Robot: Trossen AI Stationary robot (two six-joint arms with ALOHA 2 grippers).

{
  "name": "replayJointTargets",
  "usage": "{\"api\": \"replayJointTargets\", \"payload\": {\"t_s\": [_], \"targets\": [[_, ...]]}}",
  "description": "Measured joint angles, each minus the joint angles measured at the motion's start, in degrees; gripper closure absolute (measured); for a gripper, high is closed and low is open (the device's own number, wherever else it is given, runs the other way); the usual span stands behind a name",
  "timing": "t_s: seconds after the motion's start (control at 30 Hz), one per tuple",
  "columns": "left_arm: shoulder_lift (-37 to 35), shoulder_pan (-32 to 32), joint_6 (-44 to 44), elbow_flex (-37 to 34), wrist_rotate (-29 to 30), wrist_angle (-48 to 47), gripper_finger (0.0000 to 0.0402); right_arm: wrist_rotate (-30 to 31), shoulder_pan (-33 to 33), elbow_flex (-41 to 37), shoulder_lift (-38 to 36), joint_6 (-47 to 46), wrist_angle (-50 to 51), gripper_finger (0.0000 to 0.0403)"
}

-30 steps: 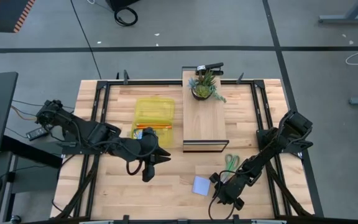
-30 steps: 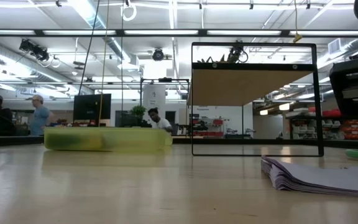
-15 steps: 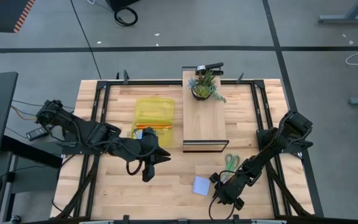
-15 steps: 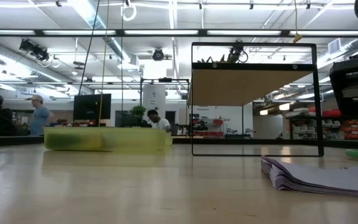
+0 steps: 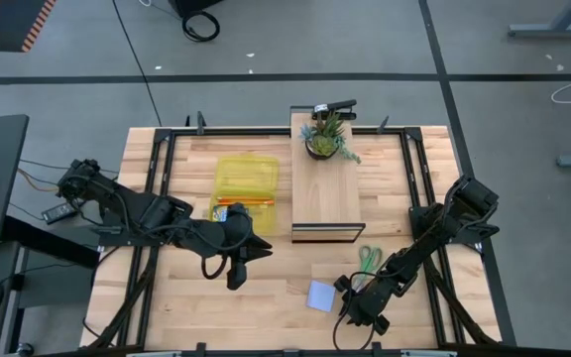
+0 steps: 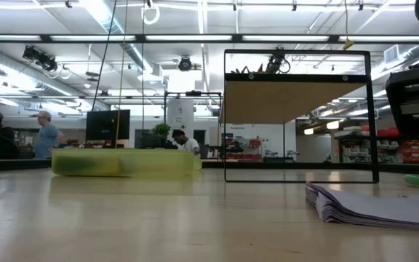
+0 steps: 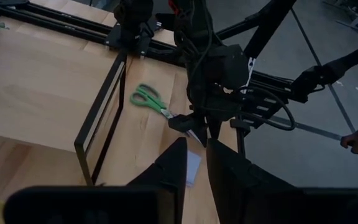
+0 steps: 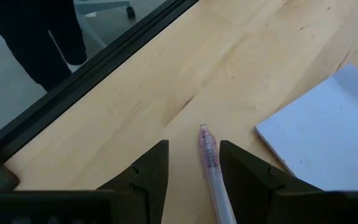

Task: Pack school essentials
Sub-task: Put the pen into the supply box

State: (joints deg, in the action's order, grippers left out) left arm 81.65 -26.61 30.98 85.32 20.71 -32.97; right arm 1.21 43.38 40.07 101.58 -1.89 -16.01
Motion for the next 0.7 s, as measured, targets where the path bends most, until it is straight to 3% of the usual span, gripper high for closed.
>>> {"api": "replayJointTargets", "payload": {"t_s": [0.7], "targets": [[0.0, -0.7, 0.3, 0.0, 0.0, -0.4, 0.0333, 0.0, -1.5, -0.4, -0.4, 1.7, -1.2, 0.0254]]}}
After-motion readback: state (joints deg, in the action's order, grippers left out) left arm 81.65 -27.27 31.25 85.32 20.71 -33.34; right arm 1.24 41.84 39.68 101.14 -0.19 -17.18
